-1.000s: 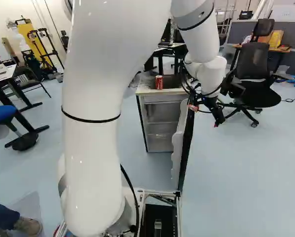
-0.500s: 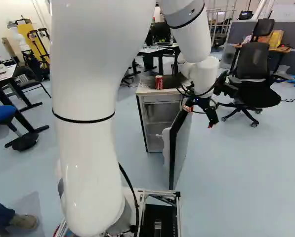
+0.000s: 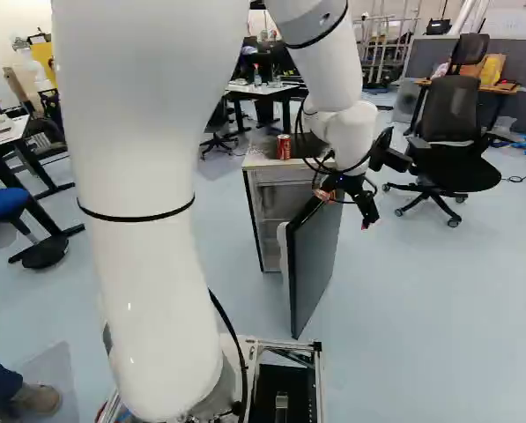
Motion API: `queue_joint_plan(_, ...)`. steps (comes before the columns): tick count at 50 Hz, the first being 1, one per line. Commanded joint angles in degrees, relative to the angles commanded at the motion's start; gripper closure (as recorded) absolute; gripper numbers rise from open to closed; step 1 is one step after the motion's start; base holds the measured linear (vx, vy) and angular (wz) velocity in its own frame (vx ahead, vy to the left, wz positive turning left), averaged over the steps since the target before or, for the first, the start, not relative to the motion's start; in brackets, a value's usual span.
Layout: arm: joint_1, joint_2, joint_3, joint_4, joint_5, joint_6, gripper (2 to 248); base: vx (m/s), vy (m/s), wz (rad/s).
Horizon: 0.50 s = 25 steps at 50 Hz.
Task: Grab a drink from the fridge
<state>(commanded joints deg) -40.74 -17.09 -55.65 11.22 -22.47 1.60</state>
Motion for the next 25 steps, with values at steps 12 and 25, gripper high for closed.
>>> queue_joint_plan(12,1.31,1.2,1.51,0.0,0.0,0.0,3,0.0,0.0,0.0)
queue_joint_plan(25,2.81,2.43,3.05,0.0,0.0,0.0,3,0.0,0.0,0.0)
